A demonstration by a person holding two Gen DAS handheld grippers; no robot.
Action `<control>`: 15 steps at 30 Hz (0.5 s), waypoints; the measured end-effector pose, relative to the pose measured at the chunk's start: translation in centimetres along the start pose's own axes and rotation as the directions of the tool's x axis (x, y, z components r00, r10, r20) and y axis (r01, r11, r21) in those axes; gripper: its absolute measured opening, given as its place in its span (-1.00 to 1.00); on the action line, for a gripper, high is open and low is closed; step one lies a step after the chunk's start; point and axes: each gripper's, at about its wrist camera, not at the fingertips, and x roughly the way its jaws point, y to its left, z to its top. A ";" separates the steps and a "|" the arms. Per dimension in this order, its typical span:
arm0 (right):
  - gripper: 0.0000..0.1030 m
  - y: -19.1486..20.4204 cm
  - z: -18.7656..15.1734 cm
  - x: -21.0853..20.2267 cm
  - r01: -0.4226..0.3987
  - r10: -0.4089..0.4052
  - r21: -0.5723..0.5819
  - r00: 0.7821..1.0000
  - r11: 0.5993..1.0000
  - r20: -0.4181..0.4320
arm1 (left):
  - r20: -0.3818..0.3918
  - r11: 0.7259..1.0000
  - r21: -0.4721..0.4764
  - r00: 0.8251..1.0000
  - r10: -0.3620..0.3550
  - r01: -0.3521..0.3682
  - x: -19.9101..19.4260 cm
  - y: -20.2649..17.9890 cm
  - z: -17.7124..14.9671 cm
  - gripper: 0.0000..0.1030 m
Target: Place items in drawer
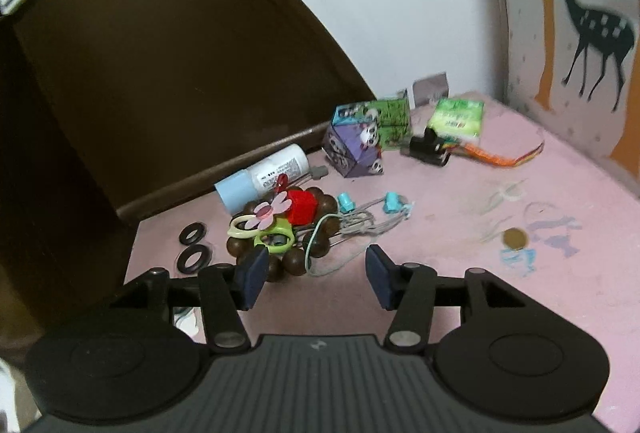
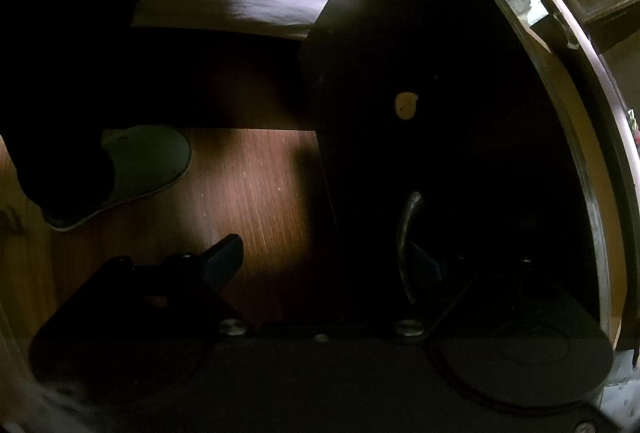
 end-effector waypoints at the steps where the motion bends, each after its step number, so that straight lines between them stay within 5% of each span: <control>1: 0.72 0.0 0.0 0.0 -0.001 0.001 -0.002 1.000 1.000 0.002 | -0.004 1.000 0.003 1.000 0.000 0.000 0.5 0.0 0.0 0.01; 3: 0.73 0.0 0.0 0.1 -0.001 0.001 -0.007 1.000 1.000 0.006 | -0.013 1.000 0.003 1.000 0.000 0.000 1.6 0.2 0.0 -0.10; 6: 0.75 0.1 0.0 0.3 0.000 0.000 -0.016 1.000 1.000 0.012 | -0.018 1.000 0.010 0.999 0.026 -0.026 2.3 0.3 0.0 -0.96; 15: 0.78 0.3 0.1 0.3 0.005 -0.004 -0.027 1.000 1.000 0.012 | 0.060 0.998 0.055 0.997 0.038 -0.042 -3.2 -0.1 -0.4 -1.00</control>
